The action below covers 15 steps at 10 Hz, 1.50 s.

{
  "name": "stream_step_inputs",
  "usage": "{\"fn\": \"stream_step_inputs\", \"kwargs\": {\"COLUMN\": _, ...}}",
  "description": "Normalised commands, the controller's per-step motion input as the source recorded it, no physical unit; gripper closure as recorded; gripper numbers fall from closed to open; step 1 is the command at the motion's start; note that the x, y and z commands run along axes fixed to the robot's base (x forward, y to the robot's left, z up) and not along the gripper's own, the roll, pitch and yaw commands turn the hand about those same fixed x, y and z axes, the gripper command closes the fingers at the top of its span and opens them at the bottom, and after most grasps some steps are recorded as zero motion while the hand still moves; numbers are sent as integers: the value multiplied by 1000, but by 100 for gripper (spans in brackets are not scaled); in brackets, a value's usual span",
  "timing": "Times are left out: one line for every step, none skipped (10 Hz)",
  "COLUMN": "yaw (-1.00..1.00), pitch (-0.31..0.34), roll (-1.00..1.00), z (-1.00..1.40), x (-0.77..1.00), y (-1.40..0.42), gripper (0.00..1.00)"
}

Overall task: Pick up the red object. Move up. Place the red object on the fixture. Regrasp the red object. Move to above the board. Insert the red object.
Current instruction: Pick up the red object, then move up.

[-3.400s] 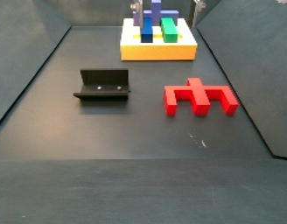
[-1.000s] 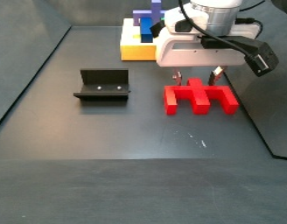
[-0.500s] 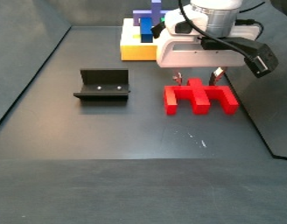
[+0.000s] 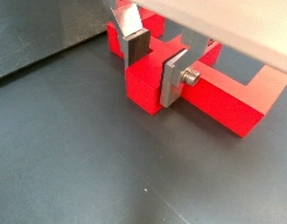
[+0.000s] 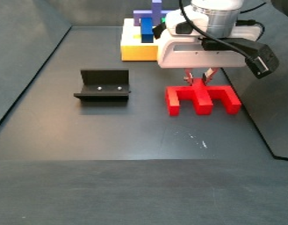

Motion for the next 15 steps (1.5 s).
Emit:
{"fn": "stream_step_inputs", "kwargs": {"yaw": 0, "pitch": 0, "roll": 0, "z": 0, "x": 0, "y": 0, "gripper": 100}}
{"fn": "stream_step_inputs", "kwargs": {"yaw": 0, "pitch": 0, "roll": 0, "z": 0, "x": 0, "y": 0, "gripper": 100}}
{"fn": "stream_step_inputs", "kwargs": {"yaw": 0, "pitch": 0, "roll": 0, "z": 0, "x": 0, "y": 0, "gripper": 100}}
{"fn": "stream_step_inputs", "kwargs": {"yaw": 0, "pitch": 0, "roll": 0, "z": 0, "x": 0, "y": 0, "gripper": 100}}
{"fn": "stream_step_inputs", "kwargs": {"yaw": 0, "pitch": 0, "roll": 0, "z": 0, "x": 0, "y": 0, "gripper": 100}}
{"fn": "stream_step_inputs", "kwargs": {"yaw": 0, "pitch": 0, "roll": 0, "z": 0, "x": 0, "y": 0, "gripper": 100}}
{"fn": "stream_step_inputs", "kwargs": {"yaw": 0, "pitch": 0, "roll": 0, "z": 0, "x": 0, "y": 0, "gripper": 100}}
{"fn": "stream_step_inputs", "kwargs": {"yaw": 0, "pitch": 0, "roll": 0, "z": 0, "x": 0, "y": 0, "gripper": 100}}
{"fn": "stream_step_inputs", "kwargs": {"yaw": 0, "pitch": 0, "roll": 0, "z": 0, "x": 0, "y": 0, "gripper": 100}}
{"fn": "stream_step_inputs", "kwargs": {"yaw": 0, "pitch": 0, "roll": 0, "z": 0, "x": 0, "y": 0, "gripper": 100}}
{"fn": "stream_step_inputs", "kwargs": {"yaw": 0, "pitch": 0, "roll": 0, "z": 0, "x": 0, "y": 0, "gripper": 100}}
{"fn": "stream_step_inputs", "kwargs": {"yaw": 0, "pitch": 0, "roll": 0, "z": 0, "x": 0, "y": 0, "gripper": 100}}
{"fn": "stream_step_inputs", "kwargs": {"yaw": 0, "pitch": 0, "roll": 0, "z": 0, "x": 0, "y": 0, "gripper": 100}}
{"fn": "stream_step_inputs", "kwargs": {"yaw": 0, "pitch": 0, "roll": 0, "z": 0, "x": 0, "y": 0, "gripper": 100}}
{"fn": "stream_step_inputs", "kwargs": {"yaw": 0, "pitch": 0, "roll": 0, "z": 833, "x": 0, "y": 0, "gripper": 100}}
